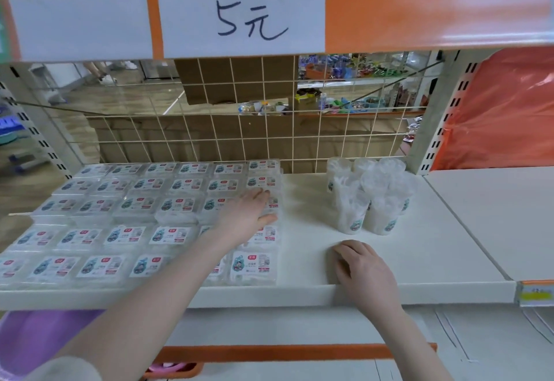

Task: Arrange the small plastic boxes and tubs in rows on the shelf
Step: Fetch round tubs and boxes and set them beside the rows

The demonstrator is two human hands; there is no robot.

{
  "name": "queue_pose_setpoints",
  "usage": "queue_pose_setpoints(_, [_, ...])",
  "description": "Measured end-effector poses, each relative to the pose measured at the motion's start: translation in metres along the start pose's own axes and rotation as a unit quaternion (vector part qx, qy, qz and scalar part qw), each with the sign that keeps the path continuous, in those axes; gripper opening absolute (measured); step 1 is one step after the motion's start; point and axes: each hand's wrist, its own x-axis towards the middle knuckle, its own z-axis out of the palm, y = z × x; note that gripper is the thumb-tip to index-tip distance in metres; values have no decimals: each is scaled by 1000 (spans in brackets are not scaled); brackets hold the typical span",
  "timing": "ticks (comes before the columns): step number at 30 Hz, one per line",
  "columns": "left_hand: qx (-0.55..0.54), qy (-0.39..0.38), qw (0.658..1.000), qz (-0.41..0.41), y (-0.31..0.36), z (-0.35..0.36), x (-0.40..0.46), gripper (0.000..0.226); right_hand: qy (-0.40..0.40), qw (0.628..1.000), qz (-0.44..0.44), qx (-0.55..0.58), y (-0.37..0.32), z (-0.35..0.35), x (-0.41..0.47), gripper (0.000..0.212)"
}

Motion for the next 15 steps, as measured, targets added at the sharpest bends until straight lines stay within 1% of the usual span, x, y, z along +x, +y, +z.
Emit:
queue_pose_setpoints(2, [6,5,1000,-1,-2,2,1,62,12,1000,20,-10,-3,-1,-5,23])
queue_pose_setpoints(6, [28,30,999,7,-2,8,4,59,36,994,98,-42,-9,-4,-19,18])
queue_pose_setpoints(11, [-27,32,998,42,-6,19,10,54,73,977,179,-91,-21,-11,-37,14])
queue_pose_setpoints(13, [-36,31,997,63,-9,20,11,54,82,965,225,-107,-22,-13,-43,17])
queue_pose_setpoints(15, [-46,34,995,78,-7,18,8,55,78,951,277,-110,-22,-17,-50,26])
